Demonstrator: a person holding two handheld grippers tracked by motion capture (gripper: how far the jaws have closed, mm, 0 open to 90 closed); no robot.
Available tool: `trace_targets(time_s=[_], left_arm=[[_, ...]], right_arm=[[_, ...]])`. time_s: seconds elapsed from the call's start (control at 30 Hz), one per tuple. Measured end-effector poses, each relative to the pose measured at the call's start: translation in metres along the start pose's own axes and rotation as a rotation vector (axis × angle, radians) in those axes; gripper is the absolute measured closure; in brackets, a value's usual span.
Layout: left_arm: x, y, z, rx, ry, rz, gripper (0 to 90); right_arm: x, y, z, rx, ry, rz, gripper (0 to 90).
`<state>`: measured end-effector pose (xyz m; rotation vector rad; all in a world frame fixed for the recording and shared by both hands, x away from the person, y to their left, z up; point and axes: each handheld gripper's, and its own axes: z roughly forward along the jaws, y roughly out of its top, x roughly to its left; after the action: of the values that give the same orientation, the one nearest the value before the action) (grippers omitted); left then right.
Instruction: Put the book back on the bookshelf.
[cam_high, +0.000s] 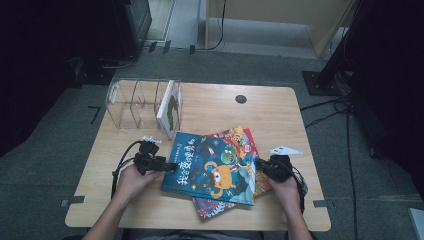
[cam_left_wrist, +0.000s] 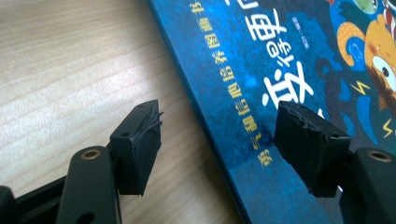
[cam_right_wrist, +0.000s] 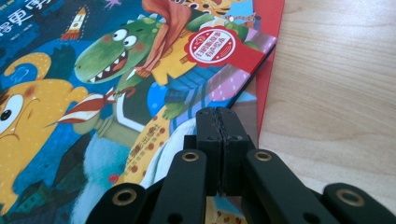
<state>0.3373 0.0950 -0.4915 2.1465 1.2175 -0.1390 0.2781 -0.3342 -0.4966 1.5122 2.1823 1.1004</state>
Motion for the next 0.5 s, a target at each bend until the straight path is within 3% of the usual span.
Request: trace_targets(time_s=[0.13,0.5], left_arm=[[0.0044,0.001,0.0034,0.004,-0.029,-0.026,28.6],[0.0037,0.0004,0.0067,-0.021,-0.037,0.008,27.2]], right_arm=[[0.0035,-0.0026,-0.0021,0.002,-0.007,-0.008,89.6],[0.0034,-0.0051,-0.0028,-0.008,0.001,-0.01,89.4]])
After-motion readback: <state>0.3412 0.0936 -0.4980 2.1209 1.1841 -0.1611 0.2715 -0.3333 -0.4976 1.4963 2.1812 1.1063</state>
